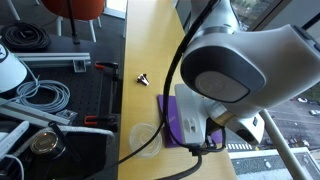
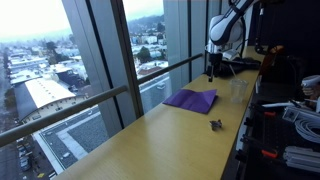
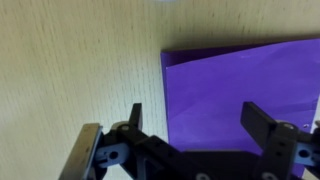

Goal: Open the purple folder.

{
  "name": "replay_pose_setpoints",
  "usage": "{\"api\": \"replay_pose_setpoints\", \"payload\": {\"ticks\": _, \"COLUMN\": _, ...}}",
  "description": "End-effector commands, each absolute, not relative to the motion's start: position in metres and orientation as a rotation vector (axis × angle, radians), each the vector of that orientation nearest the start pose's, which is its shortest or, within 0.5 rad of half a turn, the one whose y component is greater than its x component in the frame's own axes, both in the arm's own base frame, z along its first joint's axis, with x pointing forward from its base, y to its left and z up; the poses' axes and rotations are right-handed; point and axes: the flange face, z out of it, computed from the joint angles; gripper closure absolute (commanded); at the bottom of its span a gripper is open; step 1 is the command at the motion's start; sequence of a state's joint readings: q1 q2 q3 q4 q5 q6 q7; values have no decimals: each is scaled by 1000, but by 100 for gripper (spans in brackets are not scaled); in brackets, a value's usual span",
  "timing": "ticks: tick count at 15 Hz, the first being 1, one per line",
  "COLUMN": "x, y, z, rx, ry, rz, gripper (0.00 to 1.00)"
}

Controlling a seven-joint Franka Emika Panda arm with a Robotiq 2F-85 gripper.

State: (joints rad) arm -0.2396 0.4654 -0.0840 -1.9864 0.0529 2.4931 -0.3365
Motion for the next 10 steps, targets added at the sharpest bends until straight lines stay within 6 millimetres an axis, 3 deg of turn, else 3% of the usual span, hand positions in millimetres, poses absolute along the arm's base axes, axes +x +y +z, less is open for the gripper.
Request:
{"api": "replay_pose_setpoints", "payload": {"ticks": 1, "x": 604, "y": -219, "z": 213, "rx": -3089, "ry": 91, "rz": -68, "gripper": 0}}
{"api": "replay_pose_setpoints", "payload": {"ticks": 5, "x": 611, "y": -236, "z": 191, "rx": -2979, "ry": 171, "rz": -28, "gripper": 0}}
{"api": "replay_pose_setpoints", "payload": {"ticks": 10, "x": 613, "y": -241, "z": 170, "rx": -2853, "ry": 241, "rz": 81, "gripper": 0}}
